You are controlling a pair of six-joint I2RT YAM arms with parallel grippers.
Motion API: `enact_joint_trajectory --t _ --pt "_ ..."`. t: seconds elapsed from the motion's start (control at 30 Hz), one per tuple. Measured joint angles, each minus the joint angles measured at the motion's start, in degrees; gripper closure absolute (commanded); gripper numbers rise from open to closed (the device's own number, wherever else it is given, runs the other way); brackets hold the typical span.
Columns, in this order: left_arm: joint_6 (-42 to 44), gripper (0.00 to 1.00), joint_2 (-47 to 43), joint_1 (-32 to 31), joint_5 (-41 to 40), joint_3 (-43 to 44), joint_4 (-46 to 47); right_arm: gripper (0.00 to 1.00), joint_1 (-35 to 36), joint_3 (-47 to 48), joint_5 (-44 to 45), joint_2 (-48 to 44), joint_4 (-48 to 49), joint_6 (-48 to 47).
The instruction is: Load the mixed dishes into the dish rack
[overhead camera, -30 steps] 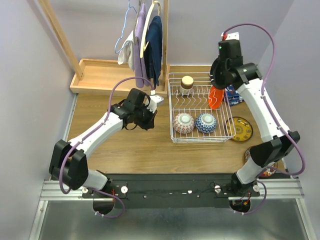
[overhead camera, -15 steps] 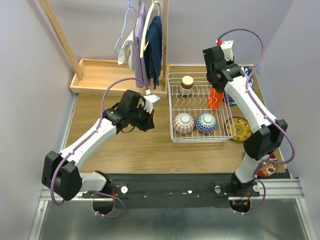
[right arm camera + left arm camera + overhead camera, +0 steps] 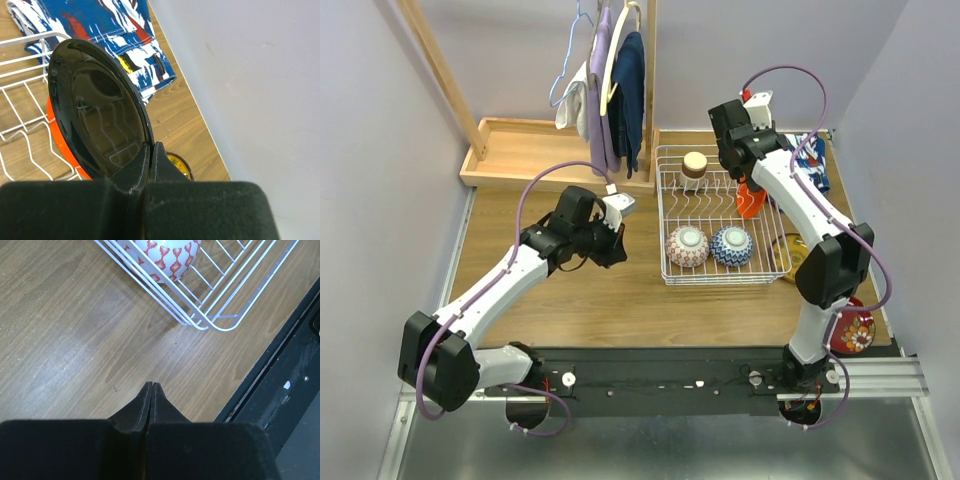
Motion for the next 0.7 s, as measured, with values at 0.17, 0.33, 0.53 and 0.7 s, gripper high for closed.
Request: enact_joint_trajectory --t 0.17,0.33,0.53,0.7 --pt "-0.4 0.95 -0.9 1.0 0.4 -0.5 0.5 1.0 0.0 0.0 0.5 1.4 -0.5 0.4" --pt "-1.1 0.94 -1.4 1.7 0.7 -1.2 1.3 1.0 0.6 -2.0 0.6 2.6 -0.7 0.5" --pt "-1.9 0.94 -2.1 2.8 1.3 -1.7 2.1 1.0 0.7 -4.2 0.8 4.0 -0.6 0.5" --pt "-2.4 0.89 -3.2 3.6 1.7 -2.5 2.6 0.76 0.7 -4.2 0.5 5.9 0.2 0.4"
